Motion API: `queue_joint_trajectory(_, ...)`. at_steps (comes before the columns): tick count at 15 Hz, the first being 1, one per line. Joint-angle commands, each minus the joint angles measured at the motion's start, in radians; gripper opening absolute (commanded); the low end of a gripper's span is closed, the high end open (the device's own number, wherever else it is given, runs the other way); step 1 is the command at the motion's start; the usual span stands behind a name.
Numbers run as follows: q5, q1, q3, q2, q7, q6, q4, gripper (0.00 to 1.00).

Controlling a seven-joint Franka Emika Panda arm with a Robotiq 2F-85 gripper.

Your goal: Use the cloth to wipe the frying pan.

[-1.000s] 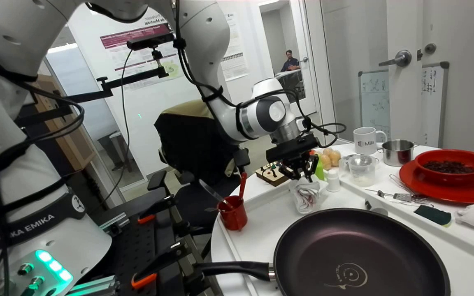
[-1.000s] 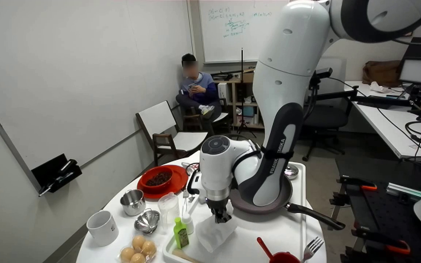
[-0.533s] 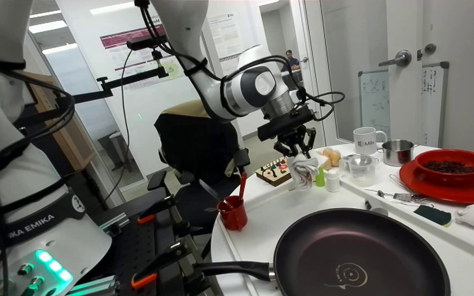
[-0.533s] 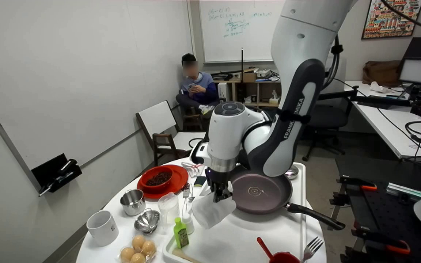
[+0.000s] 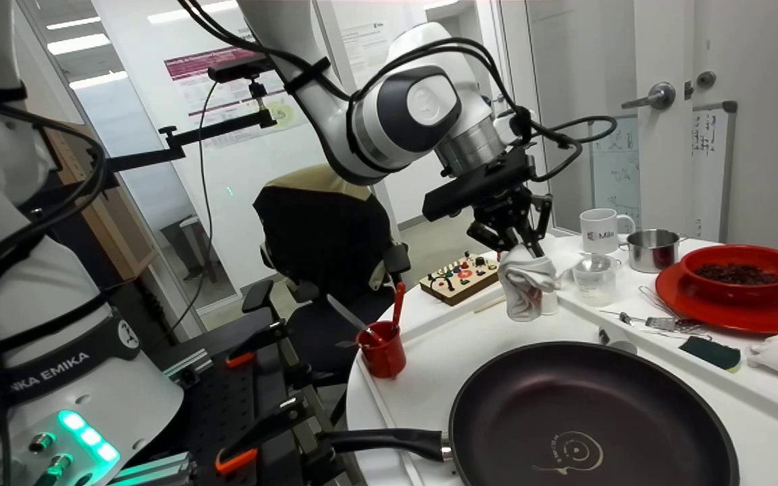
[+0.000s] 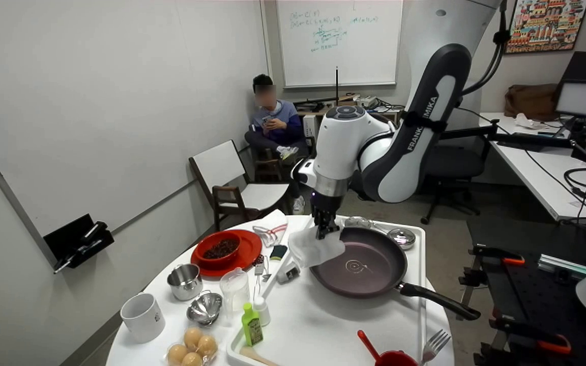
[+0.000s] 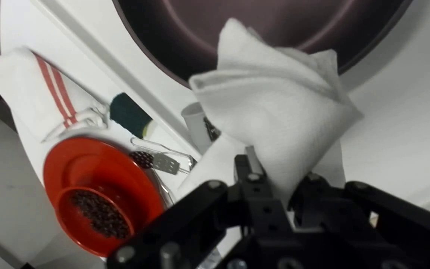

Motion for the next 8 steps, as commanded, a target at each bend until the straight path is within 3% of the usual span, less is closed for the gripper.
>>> queue_joint_trajectory(1, -0.027, 0.072, -0.135, 0.009, 0.118, 0.013, -0.012, 0.08)
queue_joint_trajectory(8, -0.004, 0.213, -0.292, 0.153, 0.313, 0.023, 0.024, 0.08)
